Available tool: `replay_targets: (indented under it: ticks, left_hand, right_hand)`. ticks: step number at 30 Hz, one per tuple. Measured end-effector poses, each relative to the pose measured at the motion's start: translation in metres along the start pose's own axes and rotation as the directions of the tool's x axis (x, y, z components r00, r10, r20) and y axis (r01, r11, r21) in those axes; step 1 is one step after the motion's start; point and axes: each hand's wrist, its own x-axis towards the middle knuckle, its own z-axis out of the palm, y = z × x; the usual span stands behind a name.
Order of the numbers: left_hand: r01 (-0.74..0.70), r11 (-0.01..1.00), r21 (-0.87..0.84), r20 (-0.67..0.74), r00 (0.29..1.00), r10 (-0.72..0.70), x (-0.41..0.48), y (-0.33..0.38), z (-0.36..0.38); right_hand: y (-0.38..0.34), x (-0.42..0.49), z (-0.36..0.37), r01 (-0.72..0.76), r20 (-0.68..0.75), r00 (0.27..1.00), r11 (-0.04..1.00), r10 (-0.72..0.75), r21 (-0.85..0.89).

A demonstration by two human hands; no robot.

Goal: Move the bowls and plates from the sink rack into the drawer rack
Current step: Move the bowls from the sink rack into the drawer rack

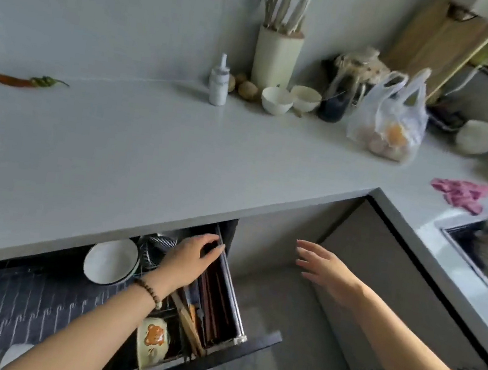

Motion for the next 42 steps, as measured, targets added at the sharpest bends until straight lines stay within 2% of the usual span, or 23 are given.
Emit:
replay_targets:
  ticks: [4, 7, 12, 18, 27, 33, 35, 39, 42]
  left_hand:
    - [-0.143, 0.990, 0.013, 0.024, 0.989, 0.143, 0.033, 0.121, 0.033]
    - [-0.205, 0.978, 0.038, 0.082, 0.976, 0.202, 0.054, 0.204, 0.077]
    - [-0.344, 0.934, 0.098, 0.151, 0.933, 0.328, 0.092, 0.321, 0.143]
    - [-0.471, 0.874, 0.120, 0.293, 0.858, 0.422, 0.153, 0.422, 0.221]
    - [-0.631, 0.754, 0.184, 0.445, 0.737, 0.508, 0.288, 0.526, 0.336]
    - [-0.779, 0.585, 0.226, 0.562, 0.595, 0.574, 0.355, 0.558, 0.391]
    - [-0.809, 0.529, 0.256, 0.611, 0.560, 0.560, 0.366, 0.562, 0.405]
    - [-0.817, 0.502, 0.285, 0.720, 0.528, 0.450, 0.380, 0.569, 0.422]
    - [-0.836, 0.474, 0.276, 0.729, 0.504, 0.464, 0.384, 0.574, 0.423]
  right_hand:
    - [0.013, -0.044, -0.128, 0.083, -0.177, 0.979, 0.992, -0.099, -0.096]
    - [0.033, -0.072, -0.210, 0.087, -0.293, 0.947, 0.983, -0.132, -0.159]
    - [0.066, -0.101, -0.320, 0.033, -0.441, 0.891, 0.985, -0.107, -0.172]
    - [0.089, -0.101, -0.415, -0.059, -0.568, 0.821, 0.981, -0.058, -0.186]
    - [0.101, -0.019, -0.526, -0.176, -0.635, 0.772, 0.950, -0.030, -0.259]
    - [0.105, 0.033, -0.574, -0.206, -0.641, 0.763, 0.907, -0.087, -0.367]
    - [0.111, 0.042, -0.584, -0.226, -0.649, 0.752, 0.882, -0.111, -0.413]
    - [0.127, 0.053, -0.594, -0.236, -0.605, 0.776, 0.808, -0.178, -0.540]
    - [0.134, 0.056, -0.596, -0.227, -0.590, 0.778, 0.779, -0.216, -0.584]
